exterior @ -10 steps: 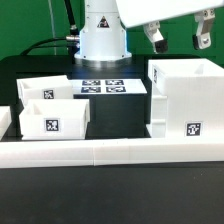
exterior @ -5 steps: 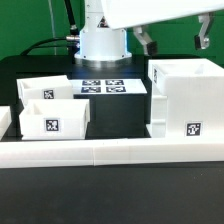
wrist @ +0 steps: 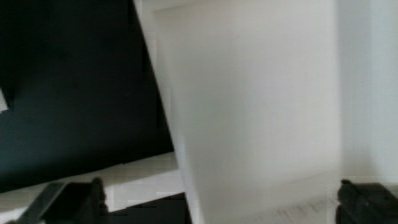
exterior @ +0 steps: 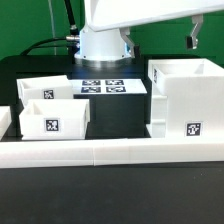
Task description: Assemble drawer
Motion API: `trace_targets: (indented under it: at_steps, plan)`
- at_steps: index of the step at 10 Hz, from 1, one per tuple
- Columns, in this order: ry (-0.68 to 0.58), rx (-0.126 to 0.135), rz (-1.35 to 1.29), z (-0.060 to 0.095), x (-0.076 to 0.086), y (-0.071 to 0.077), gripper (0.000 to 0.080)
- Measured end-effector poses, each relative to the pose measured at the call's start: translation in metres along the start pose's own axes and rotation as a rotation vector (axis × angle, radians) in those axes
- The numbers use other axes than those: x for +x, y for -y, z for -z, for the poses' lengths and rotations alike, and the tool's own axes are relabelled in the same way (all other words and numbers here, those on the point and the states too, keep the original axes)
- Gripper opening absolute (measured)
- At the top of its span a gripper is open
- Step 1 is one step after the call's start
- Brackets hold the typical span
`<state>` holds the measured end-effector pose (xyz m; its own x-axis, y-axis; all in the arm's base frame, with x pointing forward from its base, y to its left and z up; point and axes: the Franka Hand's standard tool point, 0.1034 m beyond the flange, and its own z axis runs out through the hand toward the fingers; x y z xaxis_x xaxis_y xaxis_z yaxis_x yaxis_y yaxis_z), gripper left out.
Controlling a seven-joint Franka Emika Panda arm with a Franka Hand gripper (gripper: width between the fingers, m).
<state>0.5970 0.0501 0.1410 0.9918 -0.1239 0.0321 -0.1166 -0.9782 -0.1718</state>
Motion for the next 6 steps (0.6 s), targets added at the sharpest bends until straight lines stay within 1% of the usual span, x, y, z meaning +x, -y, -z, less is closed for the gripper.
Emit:
trace_targets:
  at_steps: [1,3,4,6]
  plan:
    - [0.001,-0.001,0.051,0.0,-0.001,-0.004,0.0649]
    - [0.016,-0.016,0.086,0.0,-0.016,-0.041,0.0649]
    - [0.02,-0.023,0.094,-0.001,-0.019,-0.061,0.0649]
    - [0.015,-0.034,0.105,-0.002,-0.022,-0.086,0.0649]
